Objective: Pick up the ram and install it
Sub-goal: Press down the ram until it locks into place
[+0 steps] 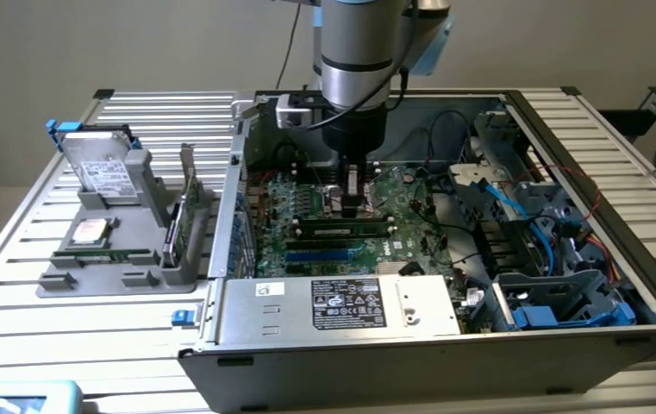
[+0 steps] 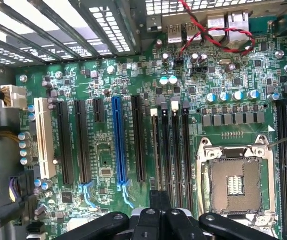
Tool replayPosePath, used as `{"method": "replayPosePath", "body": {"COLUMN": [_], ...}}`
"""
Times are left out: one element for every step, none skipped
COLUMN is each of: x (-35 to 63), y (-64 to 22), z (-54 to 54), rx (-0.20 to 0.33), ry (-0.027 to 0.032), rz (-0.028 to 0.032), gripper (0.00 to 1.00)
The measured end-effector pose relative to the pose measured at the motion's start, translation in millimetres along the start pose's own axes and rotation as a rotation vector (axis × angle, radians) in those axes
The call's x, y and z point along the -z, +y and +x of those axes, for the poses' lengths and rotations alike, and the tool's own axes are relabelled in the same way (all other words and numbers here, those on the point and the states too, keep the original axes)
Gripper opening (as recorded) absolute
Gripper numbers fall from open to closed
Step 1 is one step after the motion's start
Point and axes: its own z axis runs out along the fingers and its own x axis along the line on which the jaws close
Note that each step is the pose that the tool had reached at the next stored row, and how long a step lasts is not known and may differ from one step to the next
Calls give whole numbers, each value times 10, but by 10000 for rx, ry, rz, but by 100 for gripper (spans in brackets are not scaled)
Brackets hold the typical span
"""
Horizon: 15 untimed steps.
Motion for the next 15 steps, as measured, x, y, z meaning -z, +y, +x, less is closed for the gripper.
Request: {"method": "replayPosePath", "body": {"x": [0,0,0,0,0,-1,0,0,0,0,0,0,0,0,0], "y": [0,0,0,0,0,0,0,0,0,0,0,0,0,0,0], "z": [0,0,0,0,0,0,0,0,0,0,0,0,0,0,0], "rx": [-133,-265,-403,-540,-675,-812,-957,-1090,-1227,-1362,-1500,-1627,-1763,-1888,-2009], "ry": [3,8,13,17,21,26,31,35,40,44,49,53,57,61,64], "rz": [-11,-23,-35,-48,-60,-72,-85,-97,-109,-121,-134,-145,-156,-164,-172], "gripper": [11,11,11,11,11,11,11,11,11,11,11,11,11,11,11]}}
